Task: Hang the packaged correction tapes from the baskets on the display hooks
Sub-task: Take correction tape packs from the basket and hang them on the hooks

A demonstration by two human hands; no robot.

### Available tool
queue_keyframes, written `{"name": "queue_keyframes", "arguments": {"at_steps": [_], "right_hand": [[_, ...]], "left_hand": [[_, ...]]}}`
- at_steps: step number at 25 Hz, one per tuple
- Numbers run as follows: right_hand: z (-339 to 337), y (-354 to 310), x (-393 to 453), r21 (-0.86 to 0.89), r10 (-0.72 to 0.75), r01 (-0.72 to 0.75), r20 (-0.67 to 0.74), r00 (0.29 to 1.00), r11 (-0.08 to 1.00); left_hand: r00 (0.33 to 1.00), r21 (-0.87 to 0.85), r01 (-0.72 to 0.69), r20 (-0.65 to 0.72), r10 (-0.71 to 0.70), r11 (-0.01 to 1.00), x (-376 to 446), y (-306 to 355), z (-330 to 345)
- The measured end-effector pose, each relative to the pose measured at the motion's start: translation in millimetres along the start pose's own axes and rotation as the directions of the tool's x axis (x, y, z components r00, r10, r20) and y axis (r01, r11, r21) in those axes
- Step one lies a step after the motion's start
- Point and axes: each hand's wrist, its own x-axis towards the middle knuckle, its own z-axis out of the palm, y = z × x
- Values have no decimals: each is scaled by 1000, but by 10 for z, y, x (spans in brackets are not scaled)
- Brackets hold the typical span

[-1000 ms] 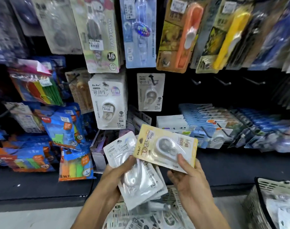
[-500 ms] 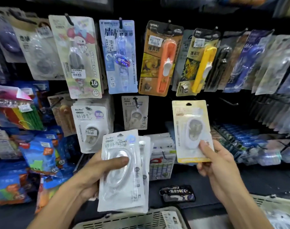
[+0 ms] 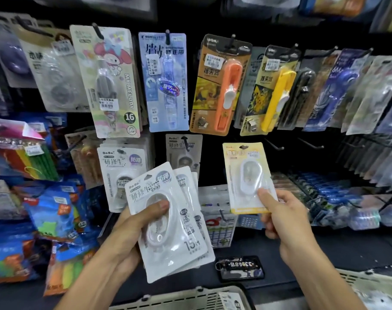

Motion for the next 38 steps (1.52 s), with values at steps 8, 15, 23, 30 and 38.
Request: {"name": "queue_keyframes", "arguments": {"at_steps": [8,15,23,30,38], "right_hand": [[544,162,-640,-194,-206,297,387,899,935],[843,10,-642,95,-94,64,359,929,993],[836,58,-470,-109,-217,236,166,962,965],[920,148,-522,-113,-140,154,127,982,982],[1053,237,-720,-10,-116,132,414,903,991]], "left_hand": [[995,57,-102,-16,103,993,-93,16,233],[997,37,-26,68,24,999,-176,79,60],[957,131,-200,-187,222,971,-191,377,-398],[942,124,-293,-133,308,948,-215,424,-312],[958,232,-226,-123,259,946,-156,200,-79]]}}
